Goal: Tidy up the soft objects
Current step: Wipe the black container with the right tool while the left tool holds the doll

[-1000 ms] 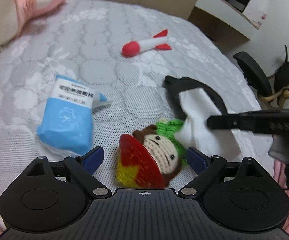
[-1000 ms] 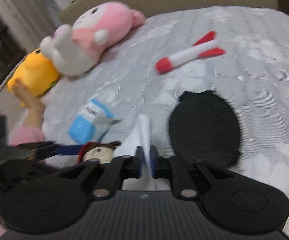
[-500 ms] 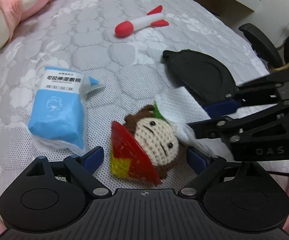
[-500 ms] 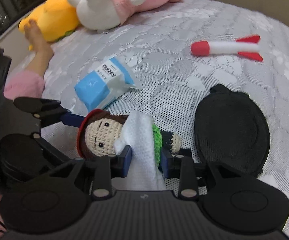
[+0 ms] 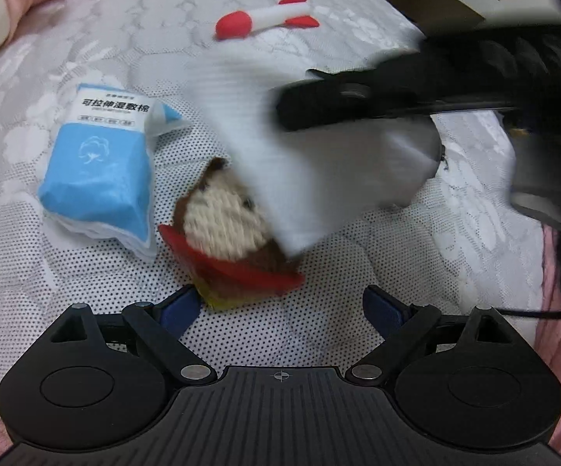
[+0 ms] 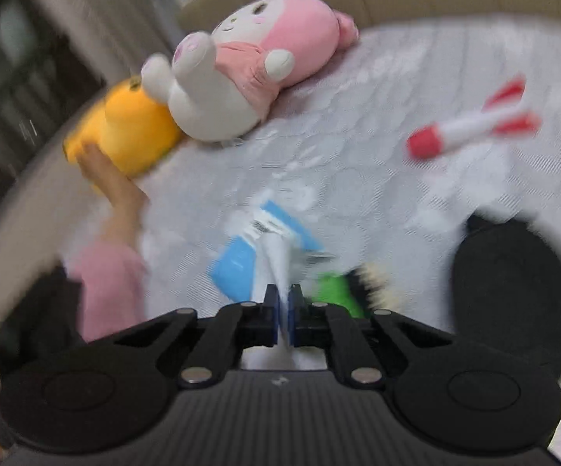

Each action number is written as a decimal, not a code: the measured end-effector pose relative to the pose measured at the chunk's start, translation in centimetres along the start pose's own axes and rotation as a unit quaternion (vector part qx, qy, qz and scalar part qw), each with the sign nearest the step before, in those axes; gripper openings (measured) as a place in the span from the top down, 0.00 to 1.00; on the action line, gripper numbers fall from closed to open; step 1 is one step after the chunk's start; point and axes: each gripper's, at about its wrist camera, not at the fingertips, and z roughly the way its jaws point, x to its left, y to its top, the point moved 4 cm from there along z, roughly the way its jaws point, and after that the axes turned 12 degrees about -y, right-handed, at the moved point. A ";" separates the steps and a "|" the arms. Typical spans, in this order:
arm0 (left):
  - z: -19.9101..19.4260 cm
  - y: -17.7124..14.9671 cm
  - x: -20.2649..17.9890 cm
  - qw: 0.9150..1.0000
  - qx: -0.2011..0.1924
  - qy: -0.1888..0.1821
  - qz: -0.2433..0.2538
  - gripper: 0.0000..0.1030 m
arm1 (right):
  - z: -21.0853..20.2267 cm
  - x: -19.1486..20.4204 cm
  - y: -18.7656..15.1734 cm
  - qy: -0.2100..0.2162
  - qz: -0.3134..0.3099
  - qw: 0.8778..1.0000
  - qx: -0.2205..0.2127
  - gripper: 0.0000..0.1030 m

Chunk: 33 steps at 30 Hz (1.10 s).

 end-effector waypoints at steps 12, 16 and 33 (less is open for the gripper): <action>1.6 3.3 1.2 0.998 -0.017 -0.041 -0.038 0.02 | -2.4 -6.4 -5.0 -0.105 0.005 0.993 0.048 0.95; 2.7 4.6 1.7 0.997 -0.023 -0.051 -0.052 0.03 | -4.0 -7.5 -5.9 -0.115 0.009 0.993 0.039 0.95; 2.2 -2.5 -10.3 0.939 -0.021 0.110 0.324 0.23 | -3.5 -2.6 -2.9 0.003 -0.004 1.000 0.020 0.95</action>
